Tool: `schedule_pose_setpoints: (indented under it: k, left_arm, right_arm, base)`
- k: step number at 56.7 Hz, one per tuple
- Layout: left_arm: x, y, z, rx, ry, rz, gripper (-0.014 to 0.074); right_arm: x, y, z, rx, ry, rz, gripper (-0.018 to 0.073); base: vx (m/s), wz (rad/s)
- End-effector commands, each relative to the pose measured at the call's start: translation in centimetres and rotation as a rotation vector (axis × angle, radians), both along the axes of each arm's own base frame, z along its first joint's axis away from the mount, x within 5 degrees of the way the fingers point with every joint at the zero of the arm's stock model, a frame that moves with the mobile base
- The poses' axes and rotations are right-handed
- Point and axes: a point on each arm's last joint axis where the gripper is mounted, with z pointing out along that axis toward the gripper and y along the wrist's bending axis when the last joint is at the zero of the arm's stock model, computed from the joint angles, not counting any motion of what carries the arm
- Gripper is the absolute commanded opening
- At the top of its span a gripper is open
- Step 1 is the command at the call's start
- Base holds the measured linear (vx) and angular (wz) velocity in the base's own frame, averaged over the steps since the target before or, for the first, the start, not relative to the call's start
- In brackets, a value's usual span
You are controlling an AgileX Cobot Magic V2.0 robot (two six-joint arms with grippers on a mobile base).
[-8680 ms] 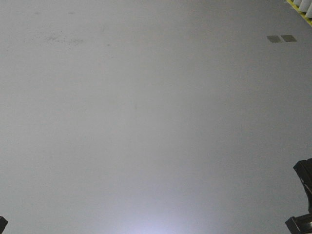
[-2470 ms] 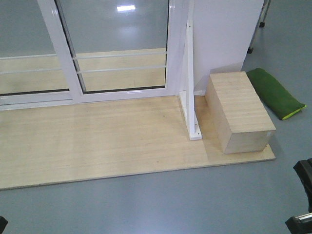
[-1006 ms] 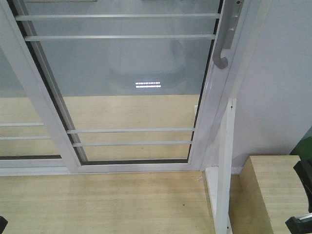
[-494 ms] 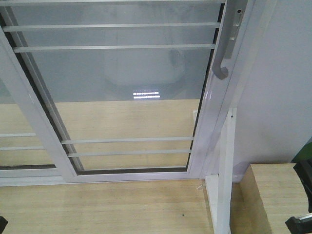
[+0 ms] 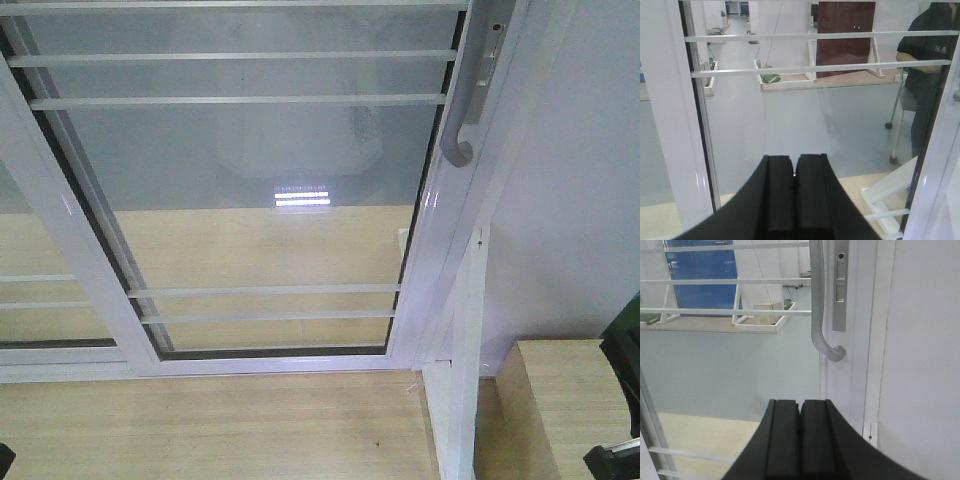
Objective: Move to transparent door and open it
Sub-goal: 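Approach the door and stop facing the silver handle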
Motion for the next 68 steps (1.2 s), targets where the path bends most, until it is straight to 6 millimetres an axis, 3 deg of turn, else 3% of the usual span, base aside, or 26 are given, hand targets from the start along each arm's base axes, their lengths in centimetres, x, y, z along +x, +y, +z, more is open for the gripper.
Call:
schedule_pose_setpoints:
  k: [1,41,58,68]
  left_arm:
    - [0.0,0.0,0.6,-0.026,-0.081,-0.006,0.0003]
    - [0.0,0.0,0.7,-0.03,-0.089,-0.006,0.0003]
    - [-0.2,0.0,2.5,-0.085,-0.29,-0.006,0.0003]
    - [-0.4,0.1,3.6,-0.135,-0.32,-0.01,0.0003]
  right_arm:
    - [0.2,0.1,0.5,0.002,-0.056,0.004,-0.0001]
    - [0.2,0.1,0.7,0.006,-0.074,0.005,-0.0001]
    - [0.1,0.1,1.8,0.039,-0.19,0.009,-0.0001]
    - [-0.1,0.1,3.3,0.061,-0.277,0.011,-0.0001]
  base:
    - [0.0,0.0]
    - [0.0,0.0]
    - [0.0,0.0]
    - [0.0,0.0]
